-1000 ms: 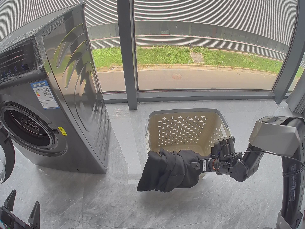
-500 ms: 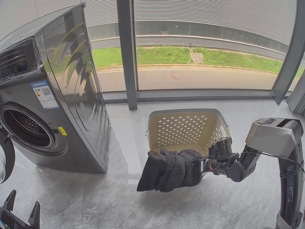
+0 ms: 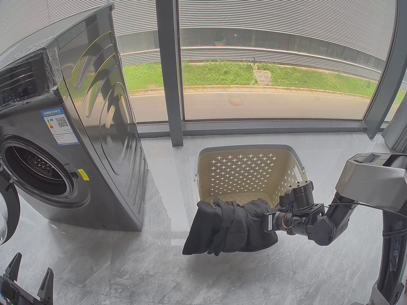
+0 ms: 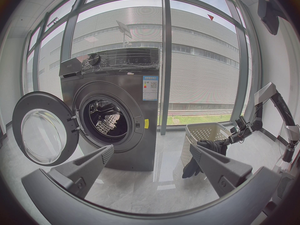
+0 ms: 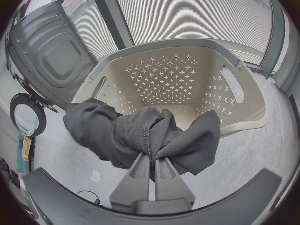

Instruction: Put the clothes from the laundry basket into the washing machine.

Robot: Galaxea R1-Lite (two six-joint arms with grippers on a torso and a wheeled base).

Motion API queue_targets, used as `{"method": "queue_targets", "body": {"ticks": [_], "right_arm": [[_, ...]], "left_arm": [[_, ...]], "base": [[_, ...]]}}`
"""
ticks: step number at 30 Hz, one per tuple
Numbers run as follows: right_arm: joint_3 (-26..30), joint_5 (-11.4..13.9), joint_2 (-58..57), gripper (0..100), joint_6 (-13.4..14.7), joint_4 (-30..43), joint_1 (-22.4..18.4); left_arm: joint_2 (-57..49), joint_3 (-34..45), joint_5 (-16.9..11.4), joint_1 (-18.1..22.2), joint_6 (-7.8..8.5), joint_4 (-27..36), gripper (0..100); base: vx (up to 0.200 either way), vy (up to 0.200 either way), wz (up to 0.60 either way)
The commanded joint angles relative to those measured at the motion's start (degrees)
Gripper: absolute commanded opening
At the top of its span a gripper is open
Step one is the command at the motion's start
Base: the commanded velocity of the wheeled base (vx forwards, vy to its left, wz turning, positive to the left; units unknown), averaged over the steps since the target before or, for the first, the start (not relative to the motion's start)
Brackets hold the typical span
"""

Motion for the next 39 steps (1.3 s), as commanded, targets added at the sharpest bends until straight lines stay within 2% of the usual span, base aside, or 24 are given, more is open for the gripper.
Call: {"method": "queue_targets", "body": {"ticks": [1,16,21,32,37,39], "right_arm": [[1.8,0.2,-3.5,0,0.2,-0.1,1.6],[2.6,0.1,-13.6,0,2.0,0.3,3.9],[2.7,0.1,-18.8,0,4.0,0.8,6.0],[4.0,-0.1,-26.3,0,4.8,0.4,7.9],[5.4,0.3,-32.6,0,6.5,0.0,8.2],[6.4,0.4,-35.2,0,8.3,0.0,8.7]], "left_arm": [[-0.8,1.0,0.0,0.0,-0.01,0.0,100],[-0.8,1.0,0.0,0.0,0.08,0.0,100],[-0.8,1.0,0.0,0.0,0.08,0.0,100],[-0.8,1.0,0.0,0.0,0.25,-0.1,100],[-0.8,1.0,0.1,0.0,-0.01,-0.1,100],[-0.8,1.0,0.1,0.0,0.08,0.0,100]], "base": [[0.000,0.000,0.00],[0.000,0.000,0.00],[0.000,0.000,0.00],[0.000,0.000,0.00],[0.000,0.000,0.00],[0.000,0.000,0.00]]}}
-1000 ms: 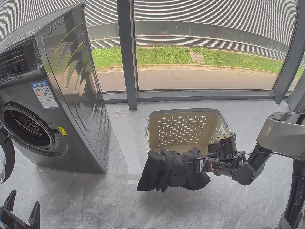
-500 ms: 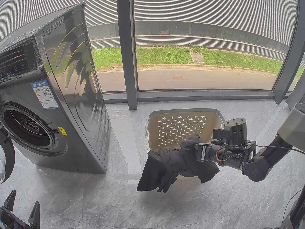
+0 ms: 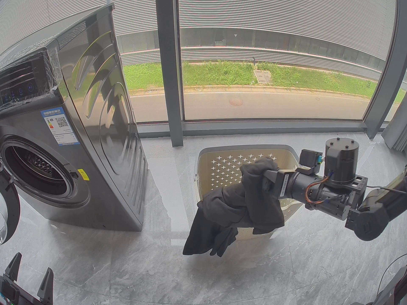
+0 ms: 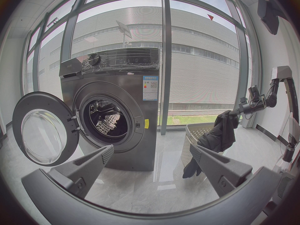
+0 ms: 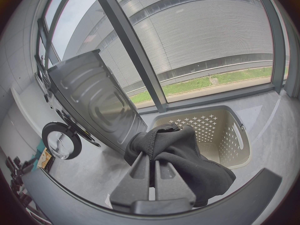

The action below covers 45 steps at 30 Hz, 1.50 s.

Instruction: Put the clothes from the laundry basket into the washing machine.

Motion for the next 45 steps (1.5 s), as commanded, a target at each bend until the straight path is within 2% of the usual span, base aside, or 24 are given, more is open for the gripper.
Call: {"method": "queue_targets", "body": {"ticks": [1,7,14,19,24,28,32,35,37,40,42,45], "right_arm": [[2.1,0.3,-7.6,0,2.6,-0.3,0.8],[2.6,1.4,-10.7,0,2.6,-0.3,2.0],[2.3,1.4,-11.1,0,2.6,-1.7,2.8],[2.1,1.0,-10.8,0,2.0,-7.6,1.8],[0.5,1.0,-10.7,0,1.9,-8.3,-1.0],[-0.1,0.8,-10.8,0,-1.0,-8.5,-2.7],[-1.2,0.3,-11.1,0,-1.7,-8.5,-3.0],[-2.0,-0.6,-11.1,0,-1.8,-8.4,-3.0],[-2.5,-1.7,-11.1,0,-2.8,-8.3,-3.1],[-3.0,-4.8,-11.1,0,-6.8,-8.3,-4.2],[-3.4,-6.7,-11.3,0,-8.0,-7.8,-4.0],[-3.3,-8.2,-12.7,0,-8.7,-7.1,-3.5]], "left_arm": [[-0.8,1.0,0.1,0.0,-0.03,0.0,100],[-0.8,1.0,0.0,0.0,0.32,0.0,100],[-0.8,1.0,0.0,0.0,0.05,-0.1,100],[-0.8,1.0,-0.2,0.0,0.76,0.0,100],[-0.8,1.0,-0.2,0.0,0.76,0.0,100],[-0.8,1.0,-0.2,0.0,0.76,0.0,100],[-0.8,1.0,-0.2,0.0,0.76,0.0,100],[-0.8,1.0,-0.2,0.0,0.76,0.0,100],[-0.8,1.0,-0.2,0.0,0.76,0.0,100],[-0.8,1.0,-0.2,0.0,0.76,0.0,100],[-0.8,1.0,-0.2,0.0,0.76,0.0,100],[-0.8,1.0,-0.2,0.0,0.76,0.0,100]], "base": [[0.000,0.000,0.00],[0.000,0.000,0.00],[0.000,0.000,0.00],[0.000,0.000,0.00],[0.000,0.000,0.00],[0.000,0.000,0.00],[0.000,0.000,0.00],[0.000,0.000,0.00],[0.000,0.000,0.00],[0.000,0.000,0.00],[-0.100,0.000,0.00],[-0.200,0.000,0.00]]}}
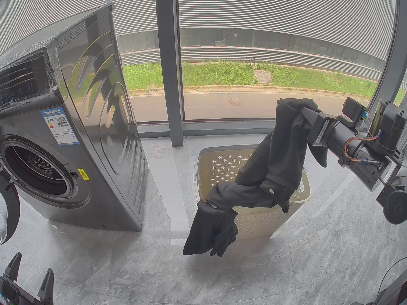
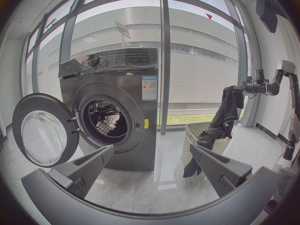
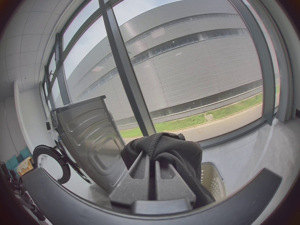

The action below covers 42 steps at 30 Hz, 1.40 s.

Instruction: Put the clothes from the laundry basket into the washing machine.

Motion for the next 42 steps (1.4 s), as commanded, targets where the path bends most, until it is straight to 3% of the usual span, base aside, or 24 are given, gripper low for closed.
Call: {"method": "queue_targets", "body": {"ticks": [1,11,17,42], "right_arm": [[-0.2,-1.2,-1.8,0,-1.0,1.0,0.3],[0.4,-1.2,-5.3,0,-1.6,5.6,0.8],[1.3,-0.7,-5.4,0,-1.6,5.5,1.6],[2.3,-0.6,-5.4,0,-1.2,4.8,8.2]], "left_arm": [[-0.8,1.0,0.0,0.0,-0.04,0.0,100],[-0.8,1.0,0.1,0.0,-0.12,0.0,100],[-0.8,1.0,0.0,0.0,-0.12,0.0,100],[-0.8,0.9,-0.2,0.0,-0.39,0.0,100]], "base": [[-0.200,0.000,0.00],[-0.200,0.000,0.00],[0.000,0.000,0.00],[0.000,0.200,0.00]]}}
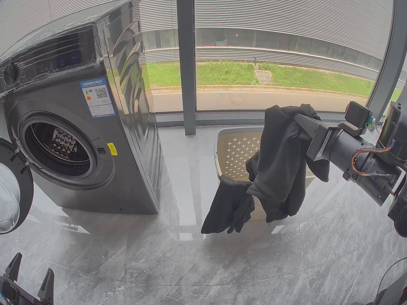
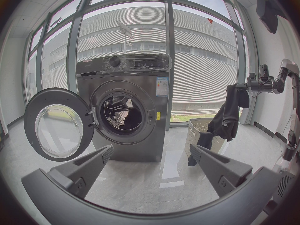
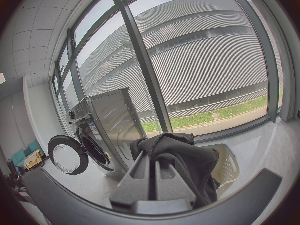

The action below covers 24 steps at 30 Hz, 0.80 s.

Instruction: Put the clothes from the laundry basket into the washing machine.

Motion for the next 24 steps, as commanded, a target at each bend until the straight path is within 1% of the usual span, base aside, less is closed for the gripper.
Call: {"method": "queue_targets", "body": {"ticks": [1,4,13,16,19,22,24], "right_arm": [[0.1,0.1,0.0,0,0.1,0.0,1.2],[0.5,0.1,0.0,0,0.2,-0.1,2.3],[0.5,0.6,0.3,0,0.1,-2.2,2.6],[0.7,1.0,0.3,0,0.2,-2.5,4.1],[0.6,0.9,0.3,0,0.3,-4.5,5.6],[0.5,1.6,0.3,0,0.3,-6.0,5.9],[0.6,1.6,0.4,0,0.3,-6.0,5.8]], "left_arm": [[-0.9,0.9,0.0,0.0,-0.03,-0.1,100],[-0.9,0.9,0.0,0.0,-0.03,-0.1,100],[-0.9,0.9,0.0,0.0,-0.03,-0.1,100],[-0.9,0.9,0.0,0.0,-0.03,-0.1,100],[-0.9,0.9,0.0,0.0,-0.03,-0.1,100],[-0.9,0.9,0.0,0.0,-0.12,-0.1,100],[-0.9,0.9,0.0,0.0,-0.03,-0.1,100]], "base": [[0.000,0.200,0.00],[0.000,0.200,0.00],[0.000,0.200,0.00],[0.000,0.200,0.00],[0.000,0.200,0.00],[0.000,0.200,0.00],[0.000,0.200,0.00]]}}
